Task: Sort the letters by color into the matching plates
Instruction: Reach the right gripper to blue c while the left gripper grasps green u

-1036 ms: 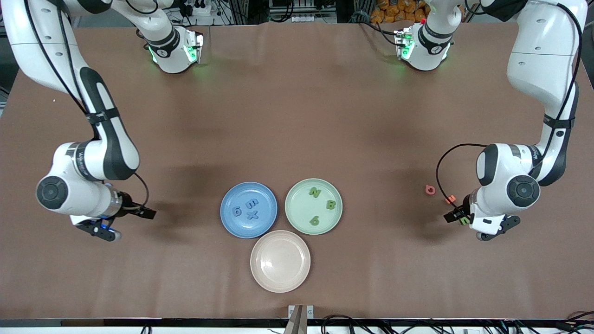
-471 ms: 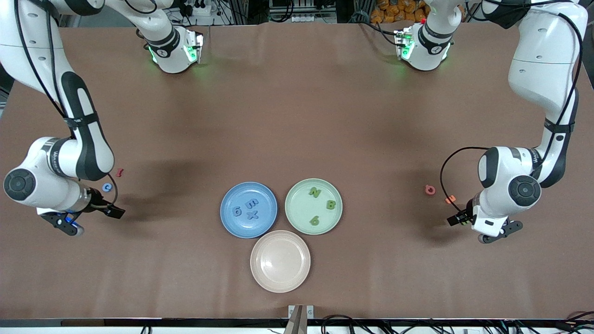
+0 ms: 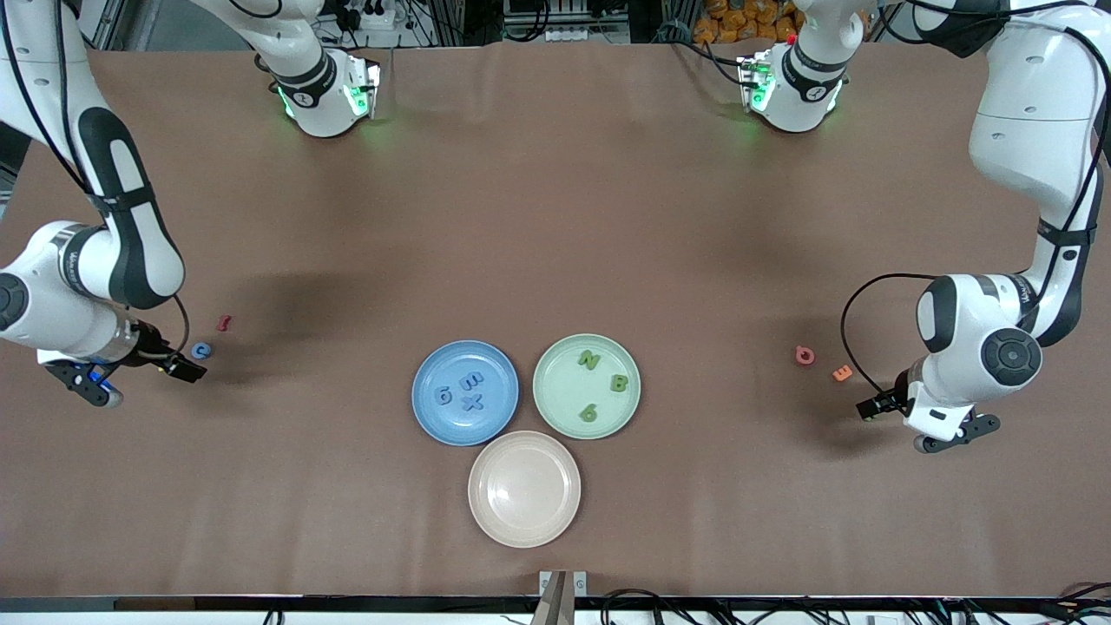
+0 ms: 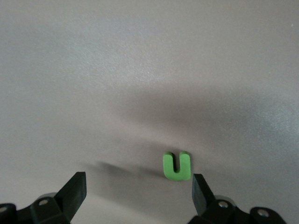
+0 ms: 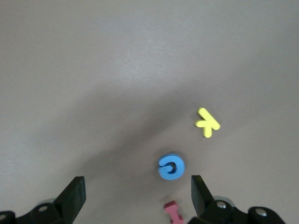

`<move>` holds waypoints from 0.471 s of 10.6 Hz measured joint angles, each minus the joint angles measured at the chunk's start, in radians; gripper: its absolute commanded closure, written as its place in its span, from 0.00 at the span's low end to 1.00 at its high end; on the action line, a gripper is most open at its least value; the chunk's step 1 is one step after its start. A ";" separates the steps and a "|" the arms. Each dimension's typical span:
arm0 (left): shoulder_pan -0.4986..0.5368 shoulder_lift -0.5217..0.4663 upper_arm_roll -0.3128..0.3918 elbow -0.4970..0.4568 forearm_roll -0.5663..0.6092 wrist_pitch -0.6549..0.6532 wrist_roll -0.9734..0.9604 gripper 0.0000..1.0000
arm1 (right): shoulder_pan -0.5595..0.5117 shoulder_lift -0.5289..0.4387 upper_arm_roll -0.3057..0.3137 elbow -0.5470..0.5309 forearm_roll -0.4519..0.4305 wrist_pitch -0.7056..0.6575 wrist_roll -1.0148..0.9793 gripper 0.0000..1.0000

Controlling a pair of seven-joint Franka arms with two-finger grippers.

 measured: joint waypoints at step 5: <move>-0.009 0.034 -0.007 0.001 0.000 0.031 0.000 0.00 | -0.032 -0.011 0.000 -0.092 0.071 0.123 -0.052 0.00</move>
